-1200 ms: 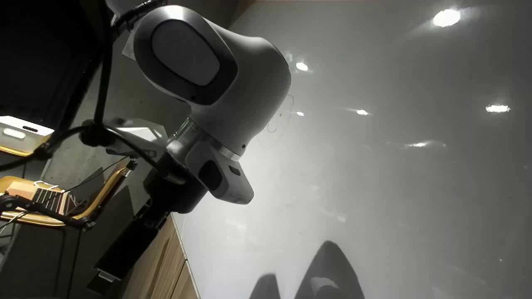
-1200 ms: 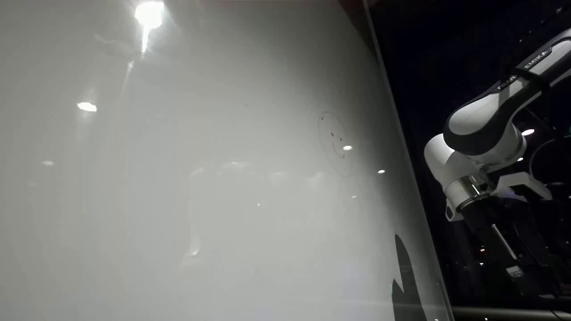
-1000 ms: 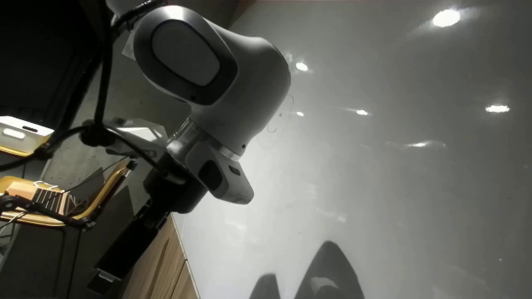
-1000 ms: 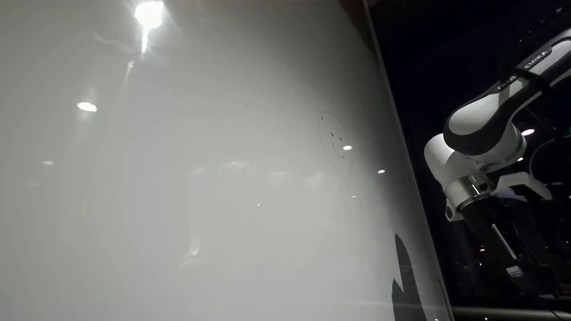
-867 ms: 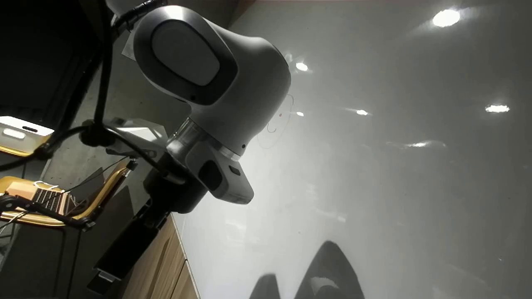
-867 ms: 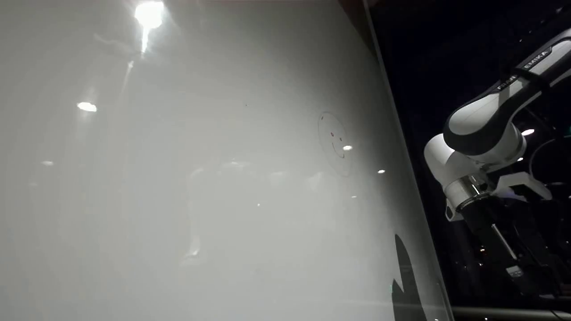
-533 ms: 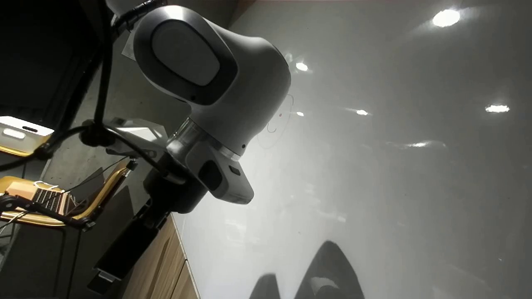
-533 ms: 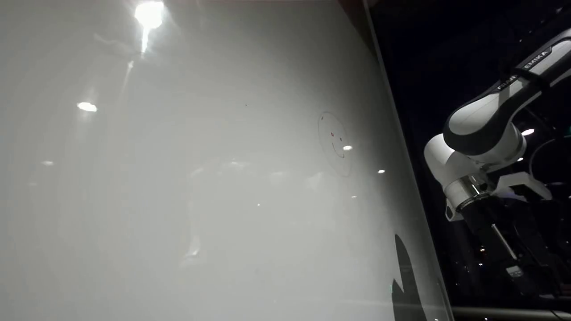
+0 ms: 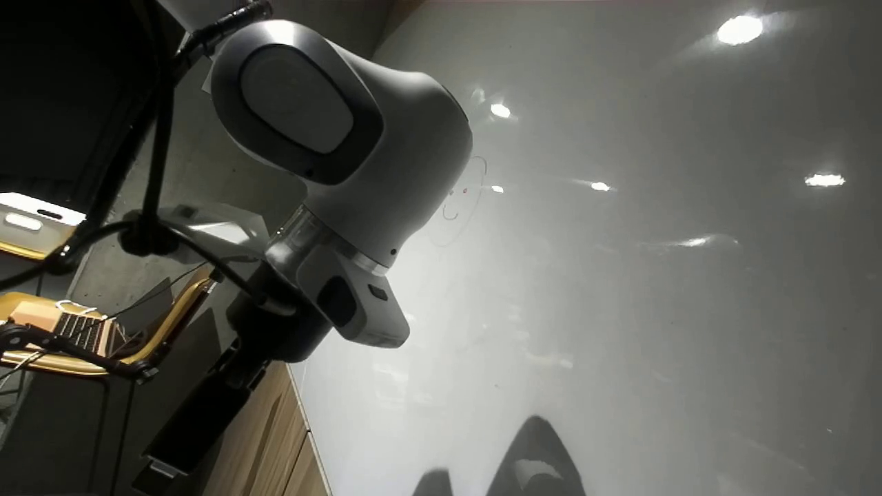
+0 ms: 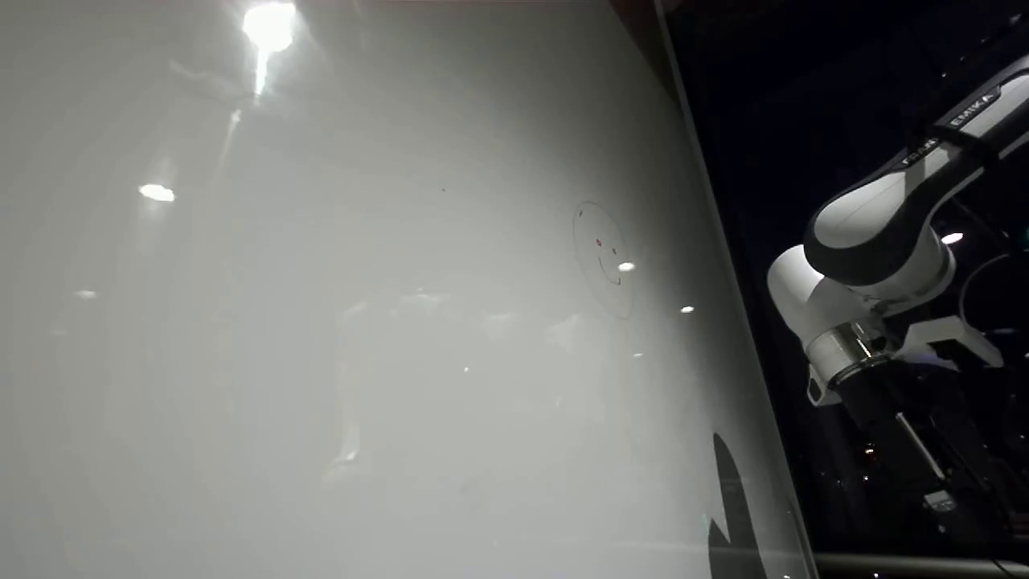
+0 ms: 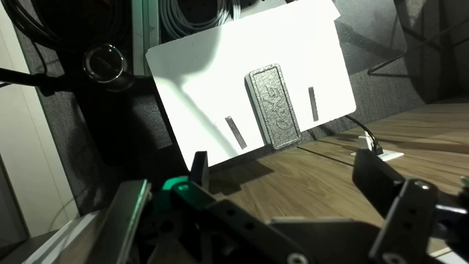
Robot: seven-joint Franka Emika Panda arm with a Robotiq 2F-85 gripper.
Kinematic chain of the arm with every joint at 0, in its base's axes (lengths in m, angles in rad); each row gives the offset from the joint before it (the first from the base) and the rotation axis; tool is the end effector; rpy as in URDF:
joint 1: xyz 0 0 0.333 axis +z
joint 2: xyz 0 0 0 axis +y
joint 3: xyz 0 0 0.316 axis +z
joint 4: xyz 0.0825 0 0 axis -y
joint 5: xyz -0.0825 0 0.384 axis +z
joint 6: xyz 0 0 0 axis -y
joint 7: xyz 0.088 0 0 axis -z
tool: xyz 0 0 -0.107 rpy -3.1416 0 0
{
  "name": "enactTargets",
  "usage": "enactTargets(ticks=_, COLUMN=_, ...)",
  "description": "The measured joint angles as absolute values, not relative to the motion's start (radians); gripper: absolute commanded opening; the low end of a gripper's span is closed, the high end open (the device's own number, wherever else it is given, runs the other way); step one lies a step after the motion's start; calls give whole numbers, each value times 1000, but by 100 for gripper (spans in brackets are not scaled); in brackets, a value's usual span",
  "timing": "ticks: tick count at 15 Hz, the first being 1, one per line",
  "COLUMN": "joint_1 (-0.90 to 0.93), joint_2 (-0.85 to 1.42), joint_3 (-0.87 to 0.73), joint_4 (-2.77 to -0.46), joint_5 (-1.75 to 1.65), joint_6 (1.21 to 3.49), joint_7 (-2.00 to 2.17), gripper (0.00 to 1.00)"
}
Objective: Use the duster to clean the board
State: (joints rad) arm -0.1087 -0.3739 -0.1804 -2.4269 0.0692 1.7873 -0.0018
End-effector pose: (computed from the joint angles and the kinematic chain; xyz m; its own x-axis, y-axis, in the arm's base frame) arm 0.3821 -0.1086 0.4241 0.9278 -0.2589 -0.2685 -0.3005 -0.9453 -0.1268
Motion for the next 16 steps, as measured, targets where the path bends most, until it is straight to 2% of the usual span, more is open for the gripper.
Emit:
enactTargets(ticks=10, joint_1=-77, joint_2=-590, joint_3=-125, joint_4=-2773, joint_5=69, joint_6=2158, joint_7=-108, gripper=100)
enactTargets(ticks=16, joint_1=31, joint_2=-461, joint_3=17, joint_4=-2786, joint_5=65, joint_6=2402, joint_7=-54, gripper=100)
